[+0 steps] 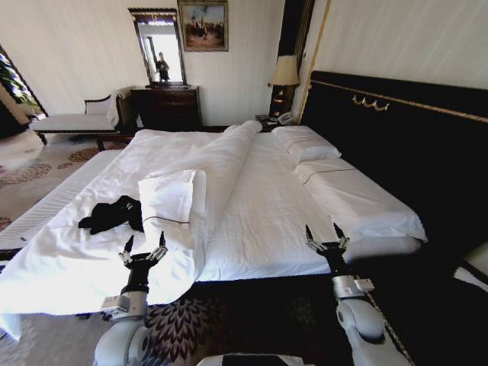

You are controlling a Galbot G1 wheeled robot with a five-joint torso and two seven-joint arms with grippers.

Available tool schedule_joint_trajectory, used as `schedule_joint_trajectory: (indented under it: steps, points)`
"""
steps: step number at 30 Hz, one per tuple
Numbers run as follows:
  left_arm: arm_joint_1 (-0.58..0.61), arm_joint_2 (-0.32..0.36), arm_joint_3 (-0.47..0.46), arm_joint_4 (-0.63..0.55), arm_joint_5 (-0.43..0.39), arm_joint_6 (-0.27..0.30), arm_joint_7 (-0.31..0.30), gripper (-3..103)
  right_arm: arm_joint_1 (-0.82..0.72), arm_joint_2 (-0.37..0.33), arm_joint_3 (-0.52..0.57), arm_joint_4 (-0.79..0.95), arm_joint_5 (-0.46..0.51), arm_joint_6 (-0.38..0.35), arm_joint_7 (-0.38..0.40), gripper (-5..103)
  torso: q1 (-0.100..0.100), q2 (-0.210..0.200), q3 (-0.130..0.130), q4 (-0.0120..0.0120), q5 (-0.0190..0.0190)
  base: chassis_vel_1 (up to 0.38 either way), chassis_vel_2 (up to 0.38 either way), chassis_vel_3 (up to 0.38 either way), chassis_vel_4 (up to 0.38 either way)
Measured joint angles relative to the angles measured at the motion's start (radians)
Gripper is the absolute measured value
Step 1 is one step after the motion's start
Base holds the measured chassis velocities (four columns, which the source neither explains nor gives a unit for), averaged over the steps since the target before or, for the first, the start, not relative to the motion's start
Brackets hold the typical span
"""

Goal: Fold the clothes on the bed.

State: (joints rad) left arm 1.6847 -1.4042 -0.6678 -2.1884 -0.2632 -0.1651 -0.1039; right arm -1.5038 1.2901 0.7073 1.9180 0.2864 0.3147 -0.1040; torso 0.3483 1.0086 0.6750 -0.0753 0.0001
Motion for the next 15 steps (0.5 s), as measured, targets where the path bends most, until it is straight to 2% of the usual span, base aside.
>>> schedule_joint_trajectory:
  steps: [15]
  points:
    - [-0.003, 0.004, 0.001, 0.002, -0.002, 0.001, 0.001, 100, 0.002, 0.006, 0.0, -0.009, -0.003, 0.004, 0.004, 100, 0.0, 0.0, 0.0, 0.0002, -0.0001, 0.151, 0.239, -0.142, -0.221]
